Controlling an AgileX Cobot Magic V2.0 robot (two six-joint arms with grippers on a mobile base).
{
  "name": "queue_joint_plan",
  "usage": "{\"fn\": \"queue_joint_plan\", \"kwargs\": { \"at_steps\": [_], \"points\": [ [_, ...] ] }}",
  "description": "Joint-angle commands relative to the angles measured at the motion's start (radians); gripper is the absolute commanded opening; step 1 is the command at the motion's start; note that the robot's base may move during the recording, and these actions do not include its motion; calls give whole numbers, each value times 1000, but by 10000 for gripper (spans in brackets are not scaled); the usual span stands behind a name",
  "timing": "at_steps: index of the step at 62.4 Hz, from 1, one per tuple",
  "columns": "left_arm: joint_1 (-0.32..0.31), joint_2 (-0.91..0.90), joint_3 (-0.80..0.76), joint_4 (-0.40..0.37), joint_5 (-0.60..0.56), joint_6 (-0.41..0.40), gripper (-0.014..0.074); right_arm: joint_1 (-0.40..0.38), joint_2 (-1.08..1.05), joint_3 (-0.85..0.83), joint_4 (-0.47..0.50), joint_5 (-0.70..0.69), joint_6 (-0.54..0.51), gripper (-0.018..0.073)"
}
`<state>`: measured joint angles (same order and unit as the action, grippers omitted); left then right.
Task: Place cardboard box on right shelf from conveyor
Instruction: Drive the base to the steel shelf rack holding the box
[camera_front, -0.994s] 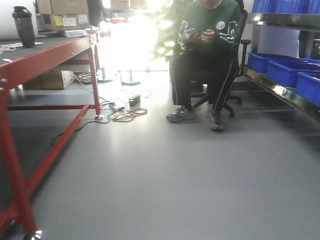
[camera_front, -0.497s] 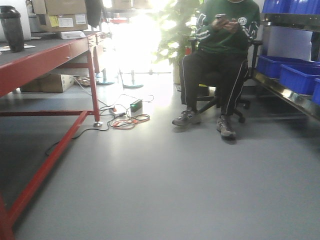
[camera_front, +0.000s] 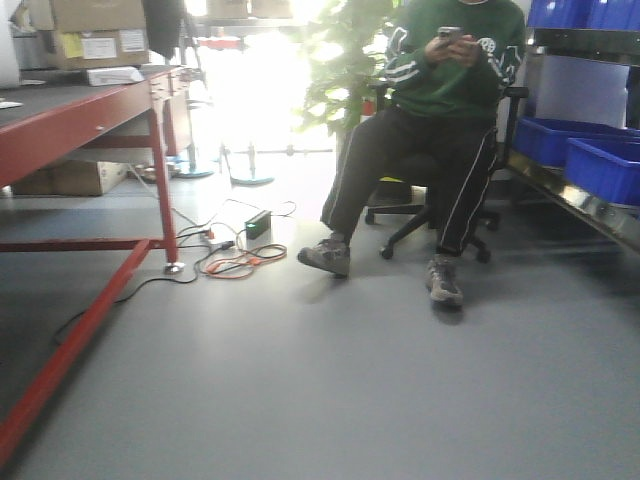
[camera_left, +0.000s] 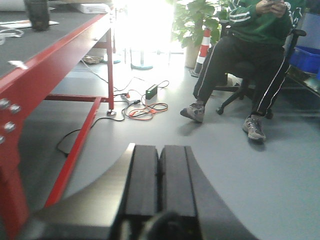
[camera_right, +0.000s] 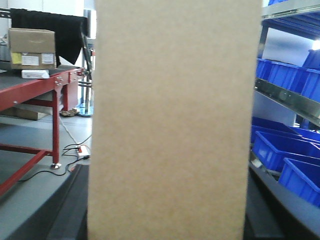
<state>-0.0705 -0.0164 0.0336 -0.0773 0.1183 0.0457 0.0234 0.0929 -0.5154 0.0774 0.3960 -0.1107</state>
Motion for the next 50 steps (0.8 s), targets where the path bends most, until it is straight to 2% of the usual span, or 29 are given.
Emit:
{"fn": "queue_joint_plan", "kwargs": {
  "at_steps": [1,50],
  "points": [
    [-2,-5,6,-6,-85,0,-116,-6,15,-26,-1,-99,-5,57],
    [-2,-5,6,-6,-85,0,-116,-6,15,-26,-1,-99,-5,57]
  ]
}}
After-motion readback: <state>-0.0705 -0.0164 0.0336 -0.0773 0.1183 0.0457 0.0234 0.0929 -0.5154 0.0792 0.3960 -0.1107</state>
